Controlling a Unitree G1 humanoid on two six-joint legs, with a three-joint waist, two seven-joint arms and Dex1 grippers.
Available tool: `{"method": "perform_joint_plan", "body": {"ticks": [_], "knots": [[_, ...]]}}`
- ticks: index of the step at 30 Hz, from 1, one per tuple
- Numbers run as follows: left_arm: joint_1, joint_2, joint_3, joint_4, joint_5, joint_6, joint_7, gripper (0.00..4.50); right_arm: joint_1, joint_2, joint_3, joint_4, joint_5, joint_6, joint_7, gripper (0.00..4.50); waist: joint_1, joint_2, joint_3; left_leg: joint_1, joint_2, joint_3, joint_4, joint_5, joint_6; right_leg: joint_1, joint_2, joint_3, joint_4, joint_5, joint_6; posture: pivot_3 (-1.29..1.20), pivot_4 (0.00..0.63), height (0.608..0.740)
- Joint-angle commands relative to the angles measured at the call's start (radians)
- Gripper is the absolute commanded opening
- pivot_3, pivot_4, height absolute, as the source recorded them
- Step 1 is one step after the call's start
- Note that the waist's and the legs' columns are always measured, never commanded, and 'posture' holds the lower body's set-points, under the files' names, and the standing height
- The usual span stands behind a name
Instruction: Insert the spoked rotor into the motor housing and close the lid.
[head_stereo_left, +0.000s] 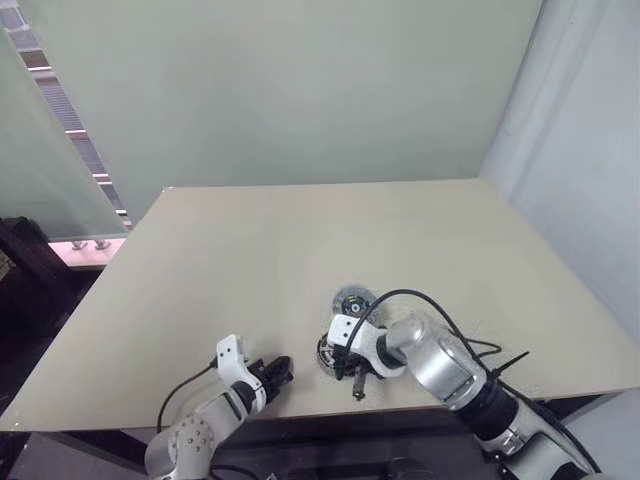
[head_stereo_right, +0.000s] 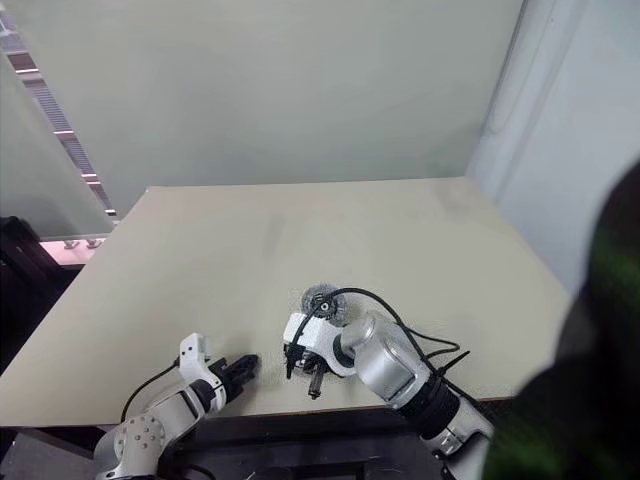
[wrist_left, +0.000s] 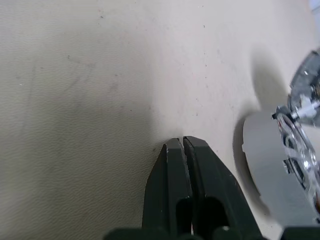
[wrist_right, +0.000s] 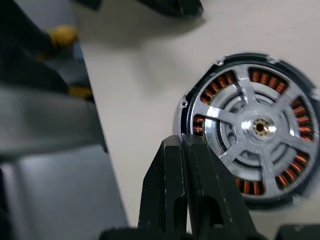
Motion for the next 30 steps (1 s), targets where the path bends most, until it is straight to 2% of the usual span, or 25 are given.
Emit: {"method": "perform_joint_plan", "body": {"ticks": [1, 7, 10, 14, 16, 19, 22, 30], "knots": [[-0.002, -0.012, -0.020, 0.002, 0.011, -0.010, -0.010, 0.00, 0.007, 0.067, -0.047, -0.014, 0.060, 0.021, -0.084, 0.02, 0.000, 0.000, 0.000, 0.000, 0.000, 0.000, 0.000, 0.000, 0.000, 0.000, 0.000, 0.000, 0.000, 0.000, 0.000, 0.00, 0.000, 0.740], [0.011, -0.014, -0.023, 0.000, 0.015, -0.017, -0.008, 0.00, 0.022, 0.206, -0.130, 0.091, 0.112, -0.038, -0.280, 0.02, 0.000, 0.000, 0.000, 0.000, 0.000, 0.000, 0.000, 0.000, 0.000, 0.000, 0.000, 0.000, 0.000, 0.000, 0.000, 0.00, 0.000, 0.740], [0.012, -0.013, -0.020, -0.001, 0.016, -0.019, -0.006, 0.00, 0.016, 0.241, -0.156, 0.133, 0.135, -0.079, -0.340, 0.02, 0.000, 0.000, 0.000, 0.000, 0.000, 0.001, 0.000, 0.000, 0.000, 0.000, 0.000, 0.000, 0.000, 0.000, 0.000, 0.00, 0.000, 0.740], [0.009, -0.009, -0.016, -0.004, 0.015, -0.019, -0.004, 0.00, -0.009, 0.186, -0.119, 0.123, 0.127, -0.160, -0.347, 0.02, -0.001, 0.000, 0.000, 0.000, 0.000, 0.001, 0.000, 0.000, 0.000, 0.000, 0.000, 0.000, 0.000, 0.000, 0.000, 0.00, 0.000, 0.740], [0.010, -0.004, -0.015, -0.005, 0.016, -0.018, -0.004, 0.00, -0.037, 0.107, -0.060, 0.095, 0.107, -0.193, -0.298, 0.02, -0.001, 0.000, 0.000, 0.000, 0.000, 0.001, 0.000, 0.000, 0.000, 0.000, 0.000, 0.000, 0.000, 0.000, 0.000, 0.00, 0.000, 0.740], [0.010, 0.004, -0.015, -0.003, 0.017, -0.015, -0.008, 0.00, -0.085, -0.046, 0.046, 0.021, 0.081, -0.207, -0.199, 0.64, 0.000, 0.000, 0.000, 0.000, 0.000, 0.001, 0.001, 0.000, 0.000, 0.001, 0.000, 0.000, -0.001, 0.000, 0.000, 0.00, 0.000, 0.740], [0.006, 0.011, -0.018, 0.000, 0.016, -0.011, -0.013, 0.00, -0.129, -0.156, 0.113, -0.050, 0.076, -0.197, -0.120, 1.67, -0.001, 0.000, 0.000, 0.000, 0.000, 0.001, 0.000, 0.000, 0.000, 0.000, 0.000, 0.000, -0.001, 0.000, 0.000, 0.00, 0.000, 0.740], [-0.013, 0.014, -0.026, 0.007, 0.022, -0.005, -0.017, 0.00, -0.188, -0.258, 0.234, -0.130, 0.060, -0.186, -0.006, 4.48, 0.000, 0.000, 0.000, 0.001, 0.002, 0.001, 0.000, 0.000, 0.000, 0.000, 0.001, -0.002, -0.001, 0.000, 0.000, 0.00, 0.000, 0.740]]}}
